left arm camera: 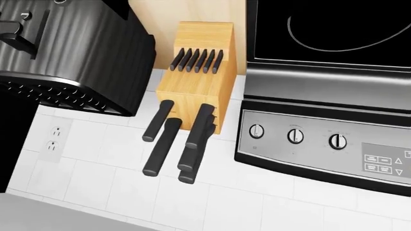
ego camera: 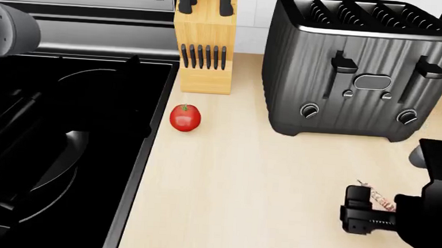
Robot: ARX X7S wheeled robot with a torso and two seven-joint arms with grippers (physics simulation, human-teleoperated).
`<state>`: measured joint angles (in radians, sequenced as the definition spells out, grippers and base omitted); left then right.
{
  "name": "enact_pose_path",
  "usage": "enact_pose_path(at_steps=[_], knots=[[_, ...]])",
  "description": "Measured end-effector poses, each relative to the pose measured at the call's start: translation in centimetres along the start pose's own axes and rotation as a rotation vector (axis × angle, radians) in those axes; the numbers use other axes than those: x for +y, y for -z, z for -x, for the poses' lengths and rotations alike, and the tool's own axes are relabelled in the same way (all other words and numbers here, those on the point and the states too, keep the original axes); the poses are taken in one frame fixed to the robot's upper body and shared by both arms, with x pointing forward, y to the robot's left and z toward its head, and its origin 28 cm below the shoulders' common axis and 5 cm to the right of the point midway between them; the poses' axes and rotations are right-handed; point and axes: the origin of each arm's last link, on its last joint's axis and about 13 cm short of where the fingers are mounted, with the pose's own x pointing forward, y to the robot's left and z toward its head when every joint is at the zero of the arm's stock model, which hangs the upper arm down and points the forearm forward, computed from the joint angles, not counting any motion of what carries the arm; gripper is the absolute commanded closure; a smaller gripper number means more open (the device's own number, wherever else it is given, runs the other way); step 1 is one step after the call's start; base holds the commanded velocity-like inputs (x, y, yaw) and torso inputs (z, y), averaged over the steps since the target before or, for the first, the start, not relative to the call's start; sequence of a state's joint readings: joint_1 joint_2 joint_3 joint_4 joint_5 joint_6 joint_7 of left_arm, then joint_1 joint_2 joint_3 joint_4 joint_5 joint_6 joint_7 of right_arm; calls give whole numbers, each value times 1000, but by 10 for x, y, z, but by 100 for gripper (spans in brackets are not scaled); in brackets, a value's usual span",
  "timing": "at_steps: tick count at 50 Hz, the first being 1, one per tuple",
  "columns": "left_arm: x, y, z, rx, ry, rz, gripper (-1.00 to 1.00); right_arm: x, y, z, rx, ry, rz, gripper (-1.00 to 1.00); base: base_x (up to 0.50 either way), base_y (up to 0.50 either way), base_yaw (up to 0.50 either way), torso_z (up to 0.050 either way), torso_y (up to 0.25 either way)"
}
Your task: Place both pans onto different burners. Then place the tomato and the kebabs on different pans.
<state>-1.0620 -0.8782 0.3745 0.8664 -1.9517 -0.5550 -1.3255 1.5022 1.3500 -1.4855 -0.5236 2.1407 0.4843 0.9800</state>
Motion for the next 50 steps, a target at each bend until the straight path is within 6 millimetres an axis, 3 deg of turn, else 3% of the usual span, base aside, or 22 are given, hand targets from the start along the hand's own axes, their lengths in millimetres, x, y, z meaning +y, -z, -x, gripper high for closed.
enact_pose_path(at_steps=[22,23,50], knots=[[-1,-1,0,-1,0,-2,-100,-8,7,-5,-49,-9,-23,-100,0,0,0,0,0],[-1,-1,0,-1,0,-2,-100,-8,7,-5,-49,-10,-19,100,0,0,0,0,0],[-2,-2,1,-6,2,2,-100,6,2,10,23,1,212,100,0,0,0,0,0]])
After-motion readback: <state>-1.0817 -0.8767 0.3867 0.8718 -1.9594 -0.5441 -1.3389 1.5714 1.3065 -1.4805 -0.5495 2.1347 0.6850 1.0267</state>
